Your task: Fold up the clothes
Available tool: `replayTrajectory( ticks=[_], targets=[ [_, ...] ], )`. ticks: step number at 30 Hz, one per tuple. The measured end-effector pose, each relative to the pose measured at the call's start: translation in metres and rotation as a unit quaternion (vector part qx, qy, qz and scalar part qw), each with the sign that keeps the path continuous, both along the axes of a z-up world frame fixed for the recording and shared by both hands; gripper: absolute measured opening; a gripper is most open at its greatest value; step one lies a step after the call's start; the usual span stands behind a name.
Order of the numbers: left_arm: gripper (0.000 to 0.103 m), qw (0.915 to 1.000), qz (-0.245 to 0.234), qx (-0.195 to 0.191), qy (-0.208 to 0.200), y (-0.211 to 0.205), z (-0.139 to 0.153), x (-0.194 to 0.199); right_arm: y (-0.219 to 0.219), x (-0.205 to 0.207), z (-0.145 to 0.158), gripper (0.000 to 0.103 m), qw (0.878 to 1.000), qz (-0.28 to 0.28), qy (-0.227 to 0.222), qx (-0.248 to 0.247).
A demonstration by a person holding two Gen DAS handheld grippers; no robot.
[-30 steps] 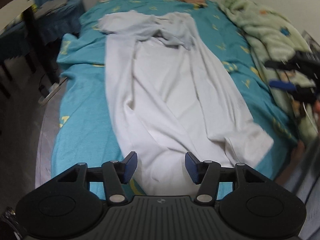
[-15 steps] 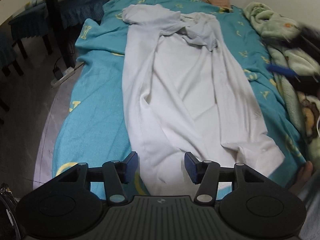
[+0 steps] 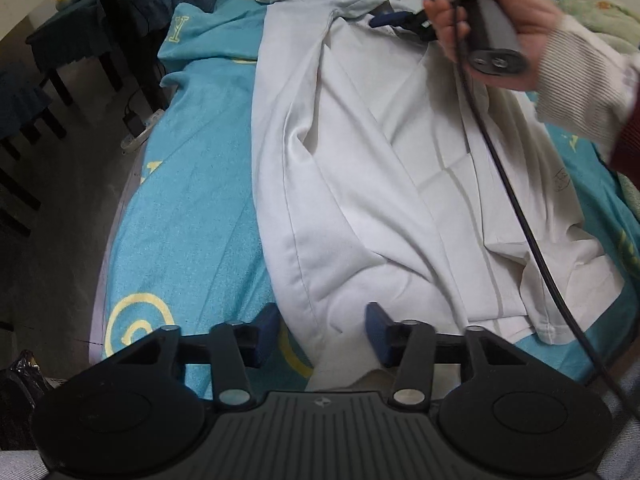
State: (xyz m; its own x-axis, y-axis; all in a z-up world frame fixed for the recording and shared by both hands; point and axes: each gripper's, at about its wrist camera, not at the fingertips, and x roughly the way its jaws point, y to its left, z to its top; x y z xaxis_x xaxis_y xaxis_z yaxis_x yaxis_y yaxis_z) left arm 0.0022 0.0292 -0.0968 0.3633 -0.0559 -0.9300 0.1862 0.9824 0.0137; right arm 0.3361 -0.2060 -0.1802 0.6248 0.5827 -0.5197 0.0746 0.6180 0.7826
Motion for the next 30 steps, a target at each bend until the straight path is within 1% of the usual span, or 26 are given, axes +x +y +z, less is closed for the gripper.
replayTrajectory(
  ticks=[1,2,3,5,6,8,11,15,17,19,21,23,24,26,28,29,30],
  targets=[
    [0.019,1.0000,-0.006,0.003,-0.003,-0.002,0.001,-0.002,0.001,0.007,-0.005,0.059,1.000,-0.001,-0.003,-0.001],
    [0.012,0.9998,-0.016,0.007,-0.009,-0.006,0.005,-0.005,0.002,0.014,-0.009,0.058,1.000,-0.002,-0.007,-0.001],
    [0.003,0.9995,-0.026,0.012,-0.015,-0.009,0.008,-0.008,0.003,0.019,-0.012,0.054,1.000,-0.002,-0.011,0.000],
    [0.003,0.9984,-0.046,0.020,-0.028,-0.016,0.015,-0.015,0.005,0.025,-0.009,0.033,0.999,-0.007,-0.037,-0.005],
    [0.002,0.9975,-0.056,0.025,-0.034,-0.020,0.018,-0.018,0.006,0.027,-0.006,0.008,0.999,-0.006,-0.053,-0.011],
    [0.002,0.9955,-0.076,0.034,-0.047,-0.027,0.025,-0.025,0.006,0.032,0.005,0.006,0.997,-0.003,-0.075,-0.020],
    [0.002,0.9911,-0.106,0.047,-0.066,-0.037,0.036,-0.035,-0.001,0.036,0.025,0.006,0.994,-0.009,-0.110,-0.016],
    [0.002,0.9846,-0.141,0.059,-0.086,-0.050,0.047,-0.046,-0.012,0.039,0.042,0.005,0.990,-0.014,-0.135,-0.048],
    [0.002,0.9861,-0.141,0.047,-0.075,-0.050,0.039,-0.040,-0.015,0.042,0.039,0.005,0.989,-0.013,-0.133,-0.069],
    [0.002,0.9873,-0.141,0.035,-0.065,-0.051,0.032,-0.035,-0.017,0.046,0.024,0.006,0.990,-0.014,-0.113,-0.082],
    [0.002,0.9883,-0.140,0.023,-0.055,-0.052,0.024,-0.029,-0.017,0.050,0.007,0.006,0.992,-0.007,-0.081,-0.095],
    [0.003,0.9890,-0.140,0.011,-0.045,-0.052,0.017,-0.024,-0.015,0.051,0.000,0.006,0.992,0.000,-0.067,-0.108],
    [0.006,0.9893,-0.140,0.005,-0.039,-0.052,0.013,-0.021,-0.014,0.051,-0.002,0.007,0.992,0.004,-0.062,-0.114],
    [0.011,0.9897,-0.140,-0.007,-0.029,-0.053,0.006,-0.015,-0.017,0.048,0.001,0.008,0.992,0.008,-0.060,-0.111],
    [0.027,0.9903,-0.133,-0.024,-0.032,-0.050,0.006,-0.015,-0.020,0.046,0.012,0.010,0.992,0.021,-0.053,-0.110],
    [0.030,0.9904,-0.128,-0.035,-0.040,-0.047,0.010,-0.018,-0.021,0.045,0.017,0.013,0.992,0.028,-0.049,-0.110],
    [0.036,0.9899,-0.123,-0.050,-0.049,-0.044,0.015,-0.021,-0.024,0.042,0.024,0.015,0.992,0.032,-0.050,-0.113]
  ],
)
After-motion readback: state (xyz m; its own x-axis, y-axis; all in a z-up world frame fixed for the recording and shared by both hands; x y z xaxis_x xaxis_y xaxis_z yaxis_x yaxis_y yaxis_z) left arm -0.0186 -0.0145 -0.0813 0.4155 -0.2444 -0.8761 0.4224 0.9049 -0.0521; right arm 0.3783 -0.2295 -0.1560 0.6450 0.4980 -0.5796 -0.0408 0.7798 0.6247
